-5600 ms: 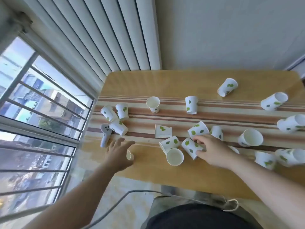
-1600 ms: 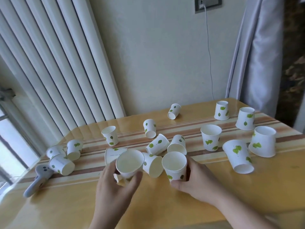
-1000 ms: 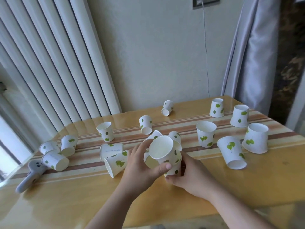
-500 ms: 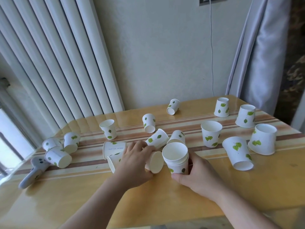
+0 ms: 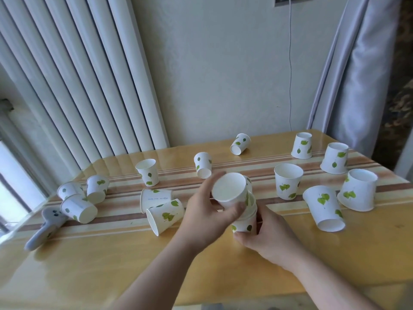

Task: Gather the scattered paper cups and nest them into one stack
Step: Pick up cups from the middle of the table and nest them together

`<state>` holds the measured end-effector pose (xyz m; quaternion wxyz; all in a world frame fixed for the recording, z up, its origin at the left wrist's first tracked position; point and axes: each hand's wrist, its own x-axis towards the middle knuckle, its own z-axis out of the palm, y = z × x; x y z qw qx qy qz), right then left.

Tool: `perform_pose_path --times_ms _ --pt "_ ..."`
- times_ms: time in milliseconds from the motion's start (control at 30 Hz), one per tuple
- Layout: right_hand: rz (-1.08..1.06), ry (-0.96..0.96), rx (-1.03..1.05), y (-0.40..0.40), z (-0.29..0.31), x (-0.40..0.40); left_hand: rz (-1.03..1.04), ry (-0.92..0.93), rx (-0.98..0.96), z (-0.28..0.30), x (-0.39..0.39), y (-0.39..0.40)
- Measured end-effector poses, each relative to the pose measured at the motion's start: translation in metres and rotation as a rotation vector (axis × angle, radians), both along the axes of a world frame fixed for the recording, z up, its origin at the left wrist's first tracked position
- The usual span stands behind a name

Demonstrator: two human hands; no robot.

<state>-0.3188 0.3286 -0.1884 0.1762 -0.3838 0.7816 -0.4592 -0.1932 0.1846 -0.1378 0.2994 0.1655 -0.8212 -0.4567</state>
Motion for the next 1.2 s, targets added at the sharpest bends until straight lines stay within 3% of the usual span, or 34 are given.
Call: perform_pose_path --times_ms 300,467,567,633,700,1000,1200 --pt "0.002 0.04 0.019 0.002 0.002 0.002 0.002 -0.056 -0.108 -0.012 0.02 -0.014" --pt "0.005 0.124 0.056 0.001 0.005 0.006 0.463 -0.035 -0.438 -0.028 0.078 -0.065" --pt "0.03 0.186 0.079 -0.005 0.009 0.01 0.623 -0.26 -0.419 -0.041 0.104 -0.087" --pt "0.054 0.209 0.092 -0.014 0.015 0.013 0.618 -0.436 -0.408 -0.05 0.11 -0.09" --pt "0.084 0.208 0.078 -0.028 0.02 0.017 0.602 -0.471 -0.36 -0.056 0.109 -0.086" --pt "0.097 0.143 -0.015 -0.065 0.002 0.036 0.583 -0.24 -0.331 -0.061 0.113 -0.089" --pt "0.109 0.13 -0.008 -0.063 0.002 0.036 0.416 0.228 0.298 -0.015 0.099 -0.074"
